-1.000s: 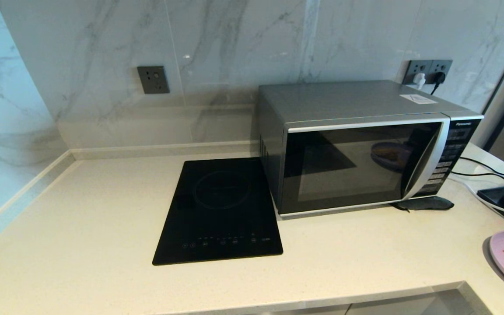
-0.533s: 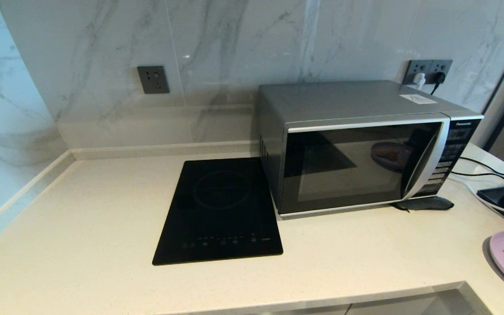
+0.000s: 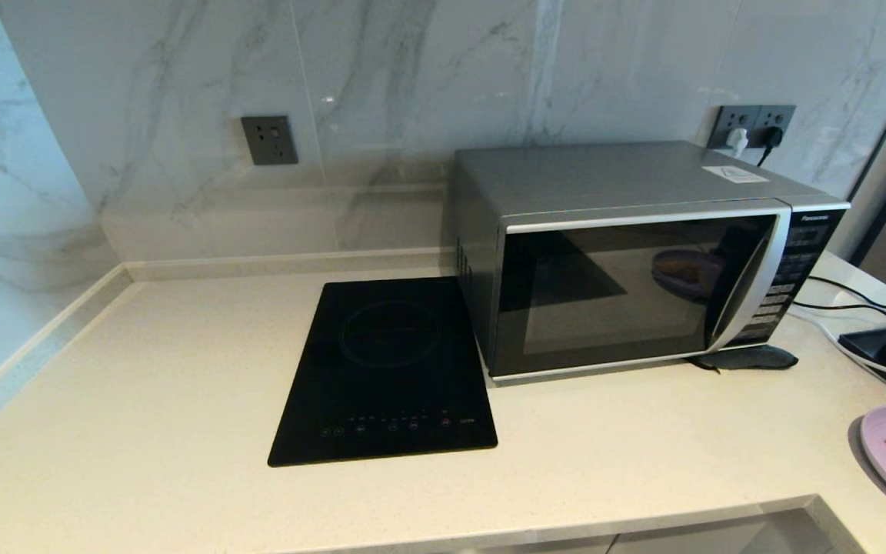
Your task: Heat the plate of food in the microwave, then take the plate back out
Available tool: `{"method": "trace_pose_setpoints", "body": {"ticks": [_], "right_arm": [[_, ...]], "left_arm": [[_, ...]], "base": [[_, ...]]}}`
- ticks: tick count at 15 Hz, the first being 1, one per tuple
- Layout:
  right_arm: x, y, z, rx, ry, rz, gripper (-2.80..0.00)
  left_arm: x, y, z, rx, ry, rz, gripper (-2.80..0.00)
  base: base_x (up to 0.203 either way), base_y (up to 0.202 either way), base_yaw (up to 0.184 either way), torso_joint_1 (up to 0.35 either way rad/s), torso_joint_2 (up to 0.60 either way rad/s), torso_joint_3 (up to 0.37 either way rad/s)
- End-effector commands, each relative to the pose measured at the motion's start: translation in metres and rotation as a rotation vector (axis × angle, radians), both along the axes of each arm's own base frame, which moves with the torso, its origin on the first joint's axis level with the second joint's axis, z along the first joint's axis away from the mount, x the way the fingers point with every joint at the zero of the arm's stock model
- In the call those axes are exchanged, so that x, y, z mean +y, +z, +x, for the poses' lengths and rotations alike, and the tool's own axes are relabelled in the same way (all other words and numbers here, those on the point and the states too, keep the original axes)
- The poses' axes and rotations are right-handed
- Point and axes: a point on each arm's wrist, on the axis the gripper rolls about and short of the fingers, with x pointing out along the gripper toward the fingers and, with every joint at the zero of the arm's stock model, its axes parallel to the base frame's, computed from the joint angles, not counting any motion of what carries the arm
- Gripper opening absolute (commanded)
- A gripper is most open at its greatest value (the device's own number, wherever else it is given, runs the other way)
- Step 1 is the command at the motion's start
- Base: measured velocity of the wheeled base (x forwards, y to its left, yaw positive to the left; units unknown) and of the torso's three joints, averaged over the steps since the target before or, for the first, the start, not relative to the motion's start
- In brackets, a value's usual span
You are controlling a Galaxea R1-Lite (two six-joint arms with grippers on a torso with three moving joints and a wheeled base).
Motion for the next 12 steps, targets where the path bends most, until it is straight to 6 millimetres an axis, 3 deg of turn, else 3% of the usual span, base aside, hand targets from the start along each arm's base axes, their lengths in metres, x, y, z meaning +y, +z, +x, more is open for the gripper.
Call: {"method": "trace_pose_setpoints", "body": {"ticks": [1,12], "right_arm": [[0.0000,-0.0004,0.0001,0.000,0.000,0.001,-2.80],[0.0000,-0.0004,0.0001,0.000,-0.002,0.001,-2.80]], "left_arm": [[0.0000,0.0001,0.0001,0.001,0.001,-0.001,-2.80],[0.0000,0.0001,0.0001,0.001,0.001,-0.001,-2.80]], "base": [[0.000,0.000,0.000,0.000,0.00,0.000],[0.000,0.000,0.000,0.000,0.00,0.000]]}}
